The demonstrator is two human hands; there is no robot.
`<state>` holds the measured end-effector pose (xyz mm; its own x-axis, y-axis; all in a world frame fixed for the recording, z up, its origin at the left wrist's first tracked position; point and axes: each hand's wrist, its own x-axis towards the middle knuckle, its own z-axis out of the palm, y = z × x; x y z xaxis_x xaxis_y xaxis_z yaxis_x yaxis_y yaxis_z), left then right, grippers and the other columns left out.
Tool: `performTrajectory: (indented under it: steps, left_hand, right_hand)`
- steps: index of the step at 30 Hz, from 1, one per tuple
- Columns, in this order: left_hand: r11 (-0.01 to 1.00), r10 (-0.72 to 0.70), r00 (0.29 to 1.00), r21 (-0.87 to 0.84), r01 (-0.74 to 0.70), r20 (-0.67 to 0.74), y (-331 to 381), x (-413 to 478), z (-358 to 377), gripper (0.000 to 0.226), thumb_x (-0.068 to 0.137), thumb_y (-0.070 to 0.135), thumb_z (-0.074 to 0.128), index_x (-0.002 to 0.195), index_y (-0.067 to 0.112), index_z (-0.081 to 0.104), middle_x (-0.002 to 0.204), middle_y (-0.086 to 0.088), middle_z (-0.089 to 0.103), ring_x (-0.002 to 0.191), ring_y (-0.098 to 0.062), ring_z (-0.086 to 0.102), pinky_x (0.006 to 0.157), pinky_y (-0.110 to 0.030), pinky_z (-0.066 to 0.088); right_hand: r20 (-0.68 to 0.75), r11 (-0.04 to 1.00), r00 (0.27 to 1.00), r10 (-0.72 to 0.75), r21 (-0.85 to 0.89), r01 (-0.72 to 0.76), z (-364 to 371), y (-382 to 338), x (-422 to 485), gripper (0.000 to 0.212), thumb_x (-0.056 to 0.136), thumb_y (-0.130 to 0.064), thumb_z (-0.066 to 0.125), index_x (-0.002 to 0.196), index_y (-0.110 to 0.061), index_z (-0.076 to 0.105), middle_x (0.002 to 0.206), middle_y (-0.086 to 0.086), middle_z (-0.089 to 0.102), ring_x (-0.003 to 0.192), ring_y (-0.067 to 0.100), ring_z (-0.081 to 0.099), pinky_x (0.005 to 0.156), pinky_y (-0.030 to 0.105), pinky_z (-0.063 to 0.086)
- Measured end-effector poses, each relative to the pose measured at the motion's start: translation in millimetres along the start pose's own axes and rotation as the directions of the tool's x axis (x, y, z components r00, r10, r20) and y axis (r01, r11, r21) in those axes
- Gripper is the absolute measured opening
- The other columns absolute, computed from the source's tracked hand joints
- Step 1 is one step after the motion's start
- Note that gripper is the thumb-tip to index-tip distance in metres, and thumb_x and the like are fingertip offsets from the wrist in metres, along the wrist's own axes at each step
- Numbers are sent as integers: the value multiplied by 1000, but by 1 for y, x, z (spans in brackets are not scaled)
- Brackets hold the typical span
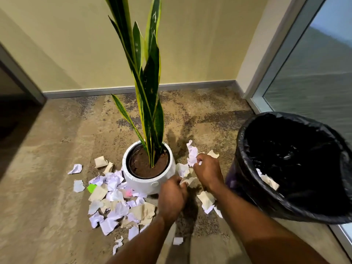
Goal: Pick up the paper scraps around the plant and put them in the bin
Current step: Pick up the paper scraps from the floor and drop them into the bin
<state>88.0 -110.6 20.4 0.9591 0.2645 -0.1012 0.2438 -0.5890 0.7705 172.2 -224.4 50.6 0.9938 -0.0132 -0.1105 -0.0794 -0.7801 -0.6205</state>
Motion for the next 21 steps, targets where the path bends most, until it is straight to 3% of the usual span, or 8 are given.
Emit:
performTrajectory:
  steps: [4, 6, 8, 10, 13, 15, 19, 21]
  left_hand:
    - [994, -5, 998, -106, -2, -63, 30, 1, -17, 22, 87, 20, 64, 67, 16, 60, 58, 5, 57, 58, -18, 53, 58, -31, 34]
    - [989, -11, 998, -147, 1, -69, 48, 4, -30, 19, 87, 20, 66, 71, 10, 65, 62, -3, 64, 62, -23, 59, 61, -35, 43]
    - [988, -8, 996, -157, -6, -91, 66, 7, -44, 20, 86, 22, 67, 75, 6, 68, 66, -10, 68, 63, -27, 62, 62, -37, 49]
    - [985, -8, 993, -173, -12, -116, 83, 11, -56, 22, 86, 26, 68, 79, 5, 70, 70, -12, 70, 63, -28, 63, 62, -34, 50]
    - [968, 18, 998, -248, -32, -60, 114, 11, -70, 20, 88, 29, 66, 82, 10, 69, 73, -9, 72, 71, -32, 68, 70, -40, 57]
    - [949, 73, 997, -305, -78, -28, 138, 9, -72, 18, 90, 24, 65, 79, 9, 67, 72, -13, 70, 71, -37, 67, 69, -46, 58]
    - [939, 155, 987, -305, -159, -35, 190, 3, -63, 25, 91, 26, 62, 75, 7, 67, 70, -12, 70, 72, -34, 67, 69, -41, 57]
    - [927, 192, 981, -329, -182, -3, 213, 0, -55, 29, 92, 28, 62, 74, 6, 67, 71, -13, 70, 69, -31, 68, 67, -39, 56]
  right_hand:
    - [-48, 996, 998, -26, 80, 30, -31, -31, -5, 19, 79, -8, 58, 62, -12, 52, 62, 5, 52, 56, 19, 45, 47, 27, 32]
    - [-88, 987, 995, -43, 148, 56, -51, -44, -7, 24, 76, -6, 58, 56, -14, 47, 56, 0, 47, 54, 16, 44, 45, 25, 28]
    - [-122, 975, 992, -20, 216, 46, -74, -53, -10, 18, 75, -4, 58, 59, -10, 53, 58, 3, 54, 56, 21, 55, 47, 27, 42]
    - [-160, 958, 987, 16, 287, 31, -99, -60, -9, 10, 76, -4, 60, 66, -4, 61, 67, 13, 65, 66, 30, 67, 59, 41, 57]
    - [-235, 934, 967, 94, 358, -4, -141, -58, -11, 11, 77, -3, 61, 66, -4, 63, 69, 14, 68, 70, 31, 69, 62, 42, 59]
    - [-283, 948, 951, 123, 318, -28, -169, -49, -13, 14, 76, -4, 59, 62, -7, 60, 66, 11, 65, 68, 28, 66, 56, 29, 52]
    - [-304, 961, 936, 177, 257, -98, -218, -25, -21, 14, 75, -4, 54, 61, -6, 57, 68, 15, 65, 69, 32, 66, 60, 34, 51]
    - [-335, 970, 923, 188, 214, -119, -237, -13, -22, 22, 75, -5, 55, 54, -8, 49, 57, 10, 56, 65, 32, 59, 57, 32, 42]
